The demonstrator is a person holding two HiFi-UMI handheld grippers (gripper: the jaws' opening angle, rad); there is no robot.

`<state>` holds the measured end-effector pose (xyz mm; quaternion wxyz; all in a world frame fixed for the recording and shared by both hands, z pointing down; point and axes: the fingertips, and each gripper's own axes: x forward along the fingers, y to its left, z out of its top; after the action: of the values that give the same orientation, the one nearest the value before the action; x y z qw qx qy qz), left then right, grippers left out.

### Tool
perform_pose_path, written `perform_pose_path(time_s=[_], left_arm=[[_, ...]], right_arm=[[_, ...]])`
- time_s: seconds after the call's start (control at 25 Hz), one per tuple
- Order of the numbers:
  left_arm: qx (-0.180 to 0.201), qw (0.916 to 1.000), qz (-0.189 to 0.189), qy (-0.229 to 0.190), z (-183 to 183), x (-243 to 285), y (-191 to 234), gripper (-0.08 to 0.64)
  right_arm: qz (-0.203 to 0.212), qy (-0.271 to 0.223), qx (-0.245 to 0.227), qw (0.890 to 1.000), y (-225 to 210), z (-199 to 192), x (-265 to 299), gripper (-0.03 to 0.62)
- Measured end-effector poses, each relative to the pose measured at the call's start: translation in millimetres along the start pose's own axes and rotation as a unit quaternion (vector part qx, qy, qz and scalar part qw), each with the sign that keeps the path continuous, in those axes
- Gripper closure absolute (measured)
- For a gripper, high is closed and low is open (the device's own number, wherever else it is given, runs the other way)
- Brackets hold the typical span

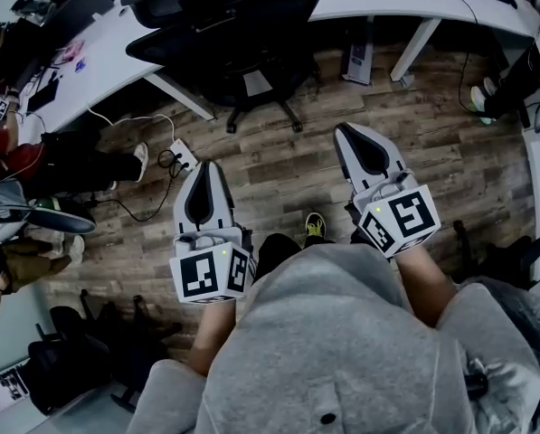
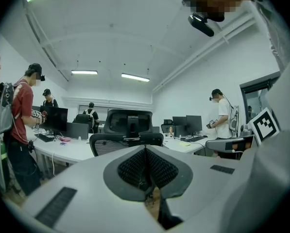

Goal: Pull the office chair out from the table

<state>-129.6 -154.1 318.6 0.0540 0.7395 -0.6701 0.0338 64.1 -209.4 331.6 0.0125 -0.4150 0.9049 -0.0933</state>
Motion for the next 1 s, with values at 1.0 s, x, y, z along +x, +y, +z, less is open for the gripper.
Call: perform_pose_path(time_s=[1.0], left_arm=[[-0.003,1.0,0.005,-0.008,0.7,49.9,32.0,0.548]], right_arm=[[-0.005,-0.001,-0.02,1.0,-20.5,5.8,45.0,0.555]])
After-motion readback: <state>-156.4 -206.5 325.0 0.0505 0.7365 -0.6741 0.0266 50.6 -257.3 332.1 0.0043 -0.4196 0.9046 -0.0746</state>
